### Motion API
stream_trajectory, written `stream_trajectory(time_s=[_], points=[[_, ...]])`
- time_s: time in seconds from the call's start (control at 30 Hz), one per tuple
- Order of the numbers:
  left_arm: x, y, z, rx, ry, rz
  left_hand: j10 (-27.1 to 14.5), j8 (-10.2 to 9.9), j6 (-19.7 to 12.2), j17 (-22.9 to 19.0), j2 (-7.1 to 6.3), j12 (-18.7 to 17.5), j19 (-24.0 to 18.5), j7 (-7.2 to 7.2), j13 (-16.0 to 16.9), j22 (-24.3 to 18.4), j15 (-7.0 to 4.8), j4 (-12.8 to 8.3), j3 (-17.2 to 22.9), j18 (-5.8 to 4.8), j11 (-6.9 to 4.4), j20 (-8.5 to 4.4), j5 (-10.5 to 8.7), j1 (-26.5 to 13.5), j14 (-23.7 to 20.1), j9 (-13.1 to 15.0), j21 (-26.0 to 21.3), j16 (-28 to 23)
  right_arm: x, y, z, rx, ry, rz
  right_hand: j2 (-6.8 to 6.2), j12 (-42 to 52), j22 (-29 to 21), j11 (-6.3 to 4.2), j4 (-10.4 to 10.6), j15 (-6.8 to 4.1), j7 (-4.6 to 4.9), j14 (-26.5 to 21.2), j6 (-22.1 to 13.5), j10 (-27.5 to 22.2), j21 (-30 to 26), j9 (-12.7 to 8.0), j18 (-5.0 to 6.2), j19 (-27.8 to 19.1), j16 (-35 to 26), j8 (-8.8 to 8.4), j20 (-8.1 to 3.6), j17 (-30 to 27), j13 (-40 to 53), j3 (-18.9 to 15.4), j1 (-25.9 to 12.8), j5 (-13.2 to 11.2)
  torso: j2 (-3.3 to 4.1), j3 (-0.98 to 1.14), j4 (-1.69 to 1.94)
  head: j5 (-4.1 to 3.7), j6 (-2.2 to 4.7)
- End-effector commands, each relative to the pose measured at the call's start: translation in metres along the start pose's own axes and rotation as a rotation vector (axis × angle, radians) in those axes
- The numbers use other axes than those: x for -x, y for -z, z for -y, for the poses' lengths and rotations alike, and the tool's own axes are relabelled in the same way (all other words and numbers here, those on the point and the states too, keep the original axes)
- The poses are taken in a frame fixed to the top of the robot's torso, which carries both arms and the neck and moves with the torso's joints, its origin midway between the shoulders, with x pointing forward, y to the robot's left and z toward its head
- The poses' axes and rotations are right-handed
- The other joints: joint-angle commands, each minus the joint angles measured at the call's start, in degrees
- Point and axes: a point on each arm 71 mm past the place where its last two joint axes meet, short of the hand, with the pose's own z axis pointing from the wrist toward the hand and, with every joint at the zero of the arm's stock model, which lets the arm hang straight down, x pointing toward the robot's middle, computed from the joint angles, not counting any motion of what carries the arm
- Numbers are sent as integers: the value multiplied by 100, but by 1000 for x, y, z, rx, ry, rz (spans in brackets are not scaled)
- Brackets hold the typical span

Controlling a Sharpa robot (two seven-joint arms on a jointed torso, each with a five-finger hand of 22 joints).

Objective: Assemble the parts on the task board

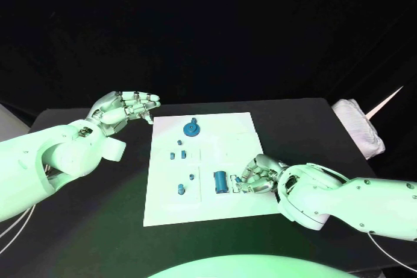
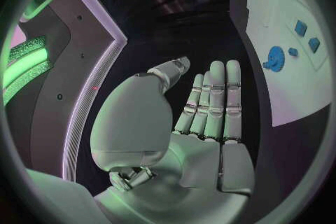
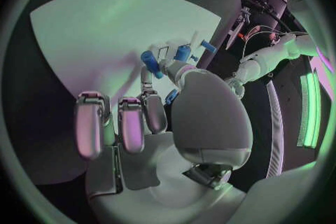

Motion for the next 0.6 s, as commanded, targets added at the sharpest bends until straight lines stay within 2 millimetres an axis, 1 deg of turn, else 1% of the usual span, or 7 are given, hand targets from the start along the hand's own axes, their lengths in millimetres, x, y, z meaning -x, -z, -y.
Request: stream_trajectory(time_s=[0.03, 0.13, 0.23, 0.4, 0.6], points=[[-2, -1, 1, -6, 12, -16, -53, 24, -5, 9, 52, 33, 32, -1, -5, -9, 11, 33, 11, 34, 2, 12, 31, -18, -40, 8, -30, 22, -4, -2, 2, -38, -38, -36, 2, 48, 1270, -14, 52, -47, -25, 491, 28, 118, 24, -7, -63, 395, 27, 21, -38, 948, 745, 6, -106, -95, 2, 7, 4, 3, -6], [-2, 0, 1, -5, 13, -16, -53, 28, 0, 9, 57, 36, 33, -2, -6, -12, 12, 43, 11, 34, 2, 13, 31, -25, -41, 9, -33, 23, -5, -4, 2, -41, -35, -34, 13, 74, 1273, -17, 95, -50, -29, 494, 42, 132, 27, 2, -64, 397, 33, 32, -42, 959, 764, -10, -244, -226, 3, 4, 3, 5, -2], [-2, 0, 1, -4, 13, -16, -53, 28, 0, 9, 57, 36, 33, -2, -6, -12, 12, 43, 11, 34, 2, 13, 31, -25, -41, 9, -33, 23, -6, -5, 1, -39, -34, -27, 37, 109, 1280, -20, 136, -53, -34, 496, 59, 149, 43, 9, -67, 402, 36, 43, -45, 966, 788, -18, -355, -311, 2, 5, -1, 10, -3], [-2, 0, 1, -2, 13, -18, -53, 31, 3, 10, 61, 39, 34, -2, -6, -14, 12, 51, 11, 34, 2, 13, 30, -30, -42, 10, -36, 25, -6, -5, 0, -29, -37, -20, 40, 107, 1279, -20, 139, -53, -35, 497, 60, 148, 38, 10, -66, 401, 40, 44, -45, 974, 787, -19, -365, -317, 6, 9, 6, 20, -3], [-2, 0, 1, 0, 14, -18, -54, 33, 5, 10, 63, 41, 34, -3, -7, -15, 13, 58, 11, 34, 2, 14, 30, -37, -43, 10, -39, 26, -6, -4, -4, -6, -42, -12, 51, 132, 1280, -22, 144, -54, -38, 498, 65, 159, 41, 12, -67, 402, 41, 48, -45, 975, 802, -15, -379, -325, 4, 11, 4, 38, -3]])
